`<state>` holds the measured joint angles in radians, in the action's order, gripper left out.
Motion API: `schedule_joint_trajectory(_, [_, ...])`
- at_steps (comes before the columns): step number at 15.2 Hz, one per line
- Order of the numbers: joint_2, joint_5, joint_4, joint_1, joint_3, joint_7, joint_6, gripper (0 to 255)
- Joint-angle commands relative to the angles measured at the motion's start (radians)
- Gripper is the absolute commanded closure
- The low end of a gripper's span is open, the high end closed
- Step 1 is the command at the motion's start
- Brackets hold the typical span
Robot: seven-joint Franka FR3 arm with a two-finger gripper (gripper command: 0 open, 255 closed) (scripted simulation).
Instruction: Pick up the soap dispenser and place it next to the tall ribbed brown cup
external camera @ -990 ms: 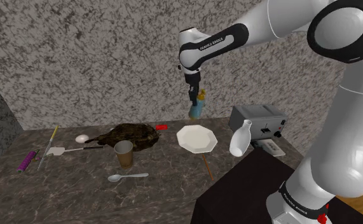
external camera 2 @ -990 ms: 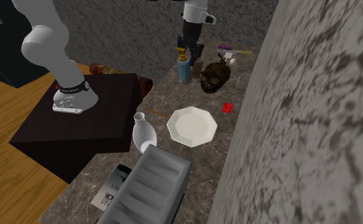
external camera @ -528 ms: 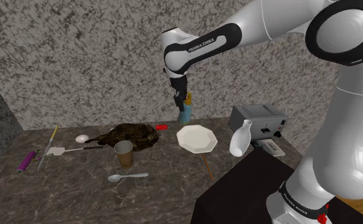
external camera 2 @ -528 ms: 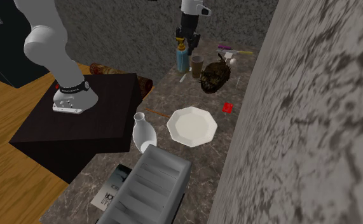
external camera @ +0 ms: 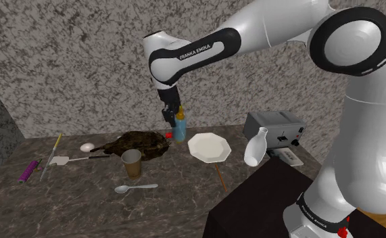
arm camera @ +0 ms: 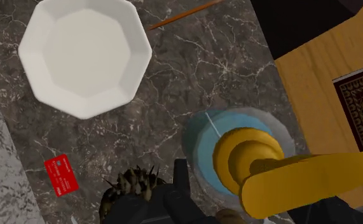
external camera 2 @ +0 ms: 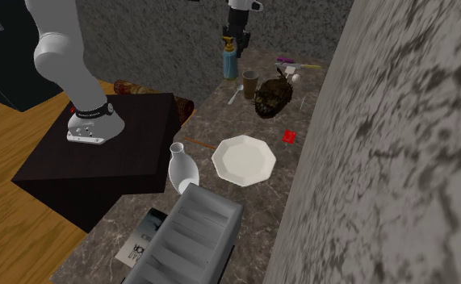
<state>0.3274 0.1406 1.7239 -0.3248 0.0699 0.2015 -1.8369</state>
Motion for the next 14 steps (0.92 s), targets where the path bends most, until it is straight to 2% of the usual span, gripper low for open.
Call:
schedule_joint_trajectory(1, [0.027,-0.003,-0.048,-0.028,0.015,-0.039,0.026,255])
schedule_joint_trajectory(8, [0.172,-0.004,-0.27,-0.127,0.056,-0.162,0.117,255])
schedule_joint_trajectory(14, [0.351,0.003,-0.56,-0.223,0.078,-0.251,0.236,255])
